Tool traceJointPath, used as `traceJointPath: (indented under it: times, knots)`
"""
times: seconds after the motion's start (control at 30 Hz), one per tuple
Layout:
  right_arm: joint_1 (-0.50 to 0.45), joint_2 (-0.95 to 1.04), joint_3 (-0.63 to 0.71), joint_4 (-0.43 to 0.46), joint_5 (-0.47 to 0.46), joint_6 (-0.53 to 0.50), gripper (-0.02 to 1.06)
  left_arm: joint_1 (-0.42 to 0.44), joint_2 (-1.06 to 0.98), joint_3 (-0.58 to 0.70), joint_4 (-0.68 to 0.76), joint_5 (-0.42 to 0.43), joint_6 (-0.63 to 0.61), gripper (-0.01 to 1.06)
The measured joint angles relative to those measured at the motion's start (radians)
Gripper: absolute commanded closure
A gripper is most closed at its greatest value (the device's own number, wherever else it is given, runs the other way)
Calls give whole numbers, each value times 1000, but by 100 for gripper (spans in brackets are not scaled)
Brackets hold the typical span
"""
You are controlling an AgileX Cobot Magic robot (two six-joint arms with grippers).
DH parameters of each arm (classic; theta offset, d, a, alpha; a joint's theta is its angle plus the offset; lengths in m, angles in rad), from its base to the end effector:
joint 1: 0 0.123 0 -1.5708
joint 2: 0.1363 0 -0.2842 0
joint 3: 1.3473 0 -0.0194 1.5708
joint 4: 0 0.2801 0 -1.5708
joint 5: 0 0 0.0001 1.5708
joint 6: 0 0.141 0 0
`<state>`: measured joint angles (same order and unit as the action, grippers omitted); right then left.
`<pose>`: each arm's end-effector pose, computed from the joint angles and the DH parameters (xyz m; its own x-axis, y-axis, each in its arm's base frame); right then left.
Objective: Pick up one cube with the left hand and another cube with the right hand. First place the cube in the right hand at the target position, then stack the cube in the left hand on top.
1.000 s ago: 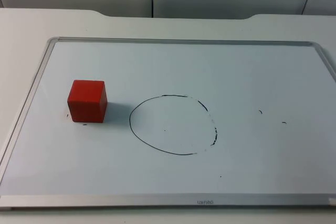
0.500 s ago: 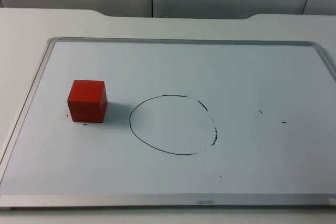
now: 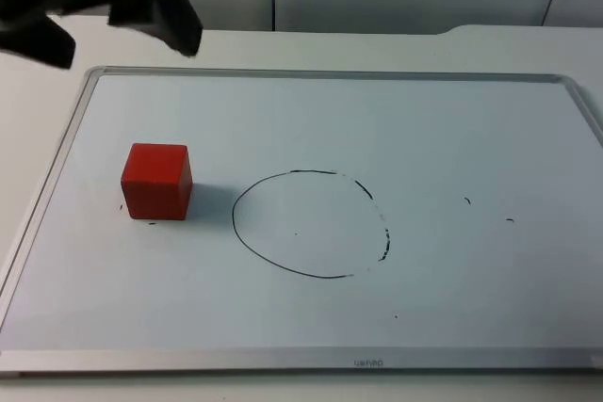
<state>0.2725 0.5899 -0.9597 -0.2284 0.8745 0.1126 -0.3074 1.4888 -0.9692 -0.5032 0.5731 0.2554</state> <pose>0.1587 0.0189 0.3980 -0.3749 -0.1410 -0.9163 -0.1246 0.9871 -0.1009 0.3294 -0.1433 0.1965 -0.8388 0.0872 -0.5374 0.2939 0.9034 -0.3122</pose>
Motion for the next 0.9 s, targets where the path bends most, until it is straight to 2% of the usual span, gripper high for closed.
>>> traceJointPath:
  times: [0.07, 0.4, 0.63, 0.9]
  knots:
    - [0, 0, 0, -2, -8, 4, 105, -7, 73, 0, 17, -25, -46, 0]
    - [0, 0, 0, -4, -22, 16, 105, -7, 270, -10, 23, -104, -113, 0]
    - [0, 0, 0, -4, -29, 16, 105, -7, 387, -89, 25, -121, -136, 0]
    - [0, 0, 0, -4, -31, 18, 105, -7, 505, -178, 141, -101, -255, 0]
